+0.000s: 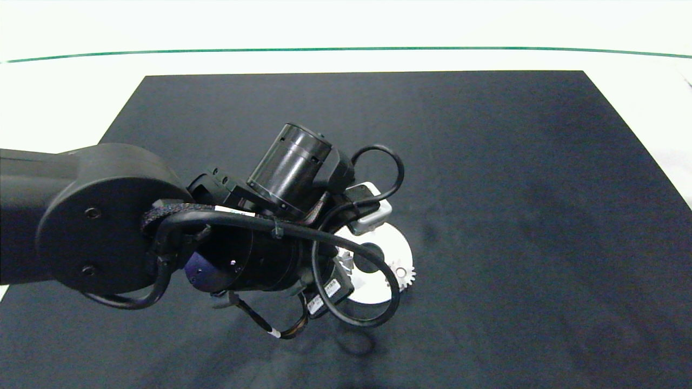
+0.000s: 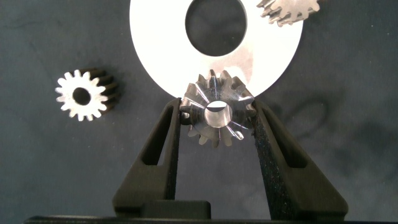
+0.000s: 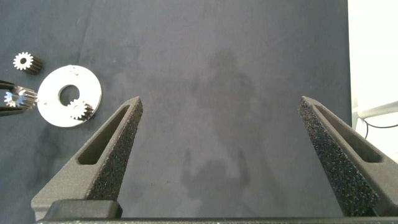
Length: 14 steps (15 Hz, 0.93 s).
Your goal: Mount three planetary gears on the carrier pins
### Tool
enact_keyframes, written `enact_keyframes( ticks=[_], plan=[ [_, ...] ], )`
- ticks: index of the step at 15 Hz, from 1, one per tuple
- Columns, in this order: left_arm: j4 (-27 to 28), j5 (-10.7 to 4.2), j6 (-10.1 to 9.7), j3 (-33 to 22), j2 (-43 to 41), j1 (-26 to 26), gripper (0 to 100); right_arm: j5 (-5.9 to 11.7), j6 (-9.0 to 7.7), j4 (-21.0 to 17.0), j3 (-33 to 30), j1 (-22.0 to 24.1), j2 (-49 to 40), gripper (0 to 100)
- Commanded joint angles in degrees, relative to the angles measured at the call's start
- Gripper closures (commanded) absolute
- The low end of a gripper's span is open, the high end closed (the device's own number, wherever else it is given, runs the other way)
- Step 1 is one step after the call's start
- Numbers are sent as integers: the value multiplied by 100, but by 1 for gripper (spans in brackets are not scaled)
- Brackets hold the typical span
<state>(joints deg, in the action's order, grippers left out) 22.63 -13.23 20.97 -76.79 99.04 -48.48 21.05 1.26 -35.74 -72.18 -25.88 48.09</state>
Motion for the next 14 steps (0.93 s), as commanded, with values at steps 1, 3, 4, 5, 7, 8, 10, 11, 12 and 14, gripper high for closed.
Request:
enact_keyframes(
  ticks=[1,3,4,5,7,8,10,11,12,14],
  plan=[
    [-21,-31,30,-20,116,-3,96,13,-3,-20,2,-5,-2,0],
    [-74,-40,39,-29,151,5,96,13,-3,-20,2,-5,-2,0],
    [-74,-40,39,-38,160,5,96,13,-3,-20,11,-5,-2,0],
    [-92,-40,74,-38,160,14,96,13,-3,-20,11,-5,7,0],
    [-92,-40,127,-29,186,32,96,13,-3,-20,29,-5,7,0],
    [-92,-40,127,-29,195,32,96,13,-3,-20,29,-5,7,0],
    [-92,-189,127,-20,221,23,96,13,-3,-20,37,-5,7,0],
    [-92,-251,136,-20,221,23,96,13,-3,-20,29,-5,7,0],
    [-92,-259,136,-3,221,32,96,13,-3,-20,29,-5,-2,0],
    [-92,-259,136,24,221,32,96,13,-11,-20,37,-5,-10,0]
  ],
)
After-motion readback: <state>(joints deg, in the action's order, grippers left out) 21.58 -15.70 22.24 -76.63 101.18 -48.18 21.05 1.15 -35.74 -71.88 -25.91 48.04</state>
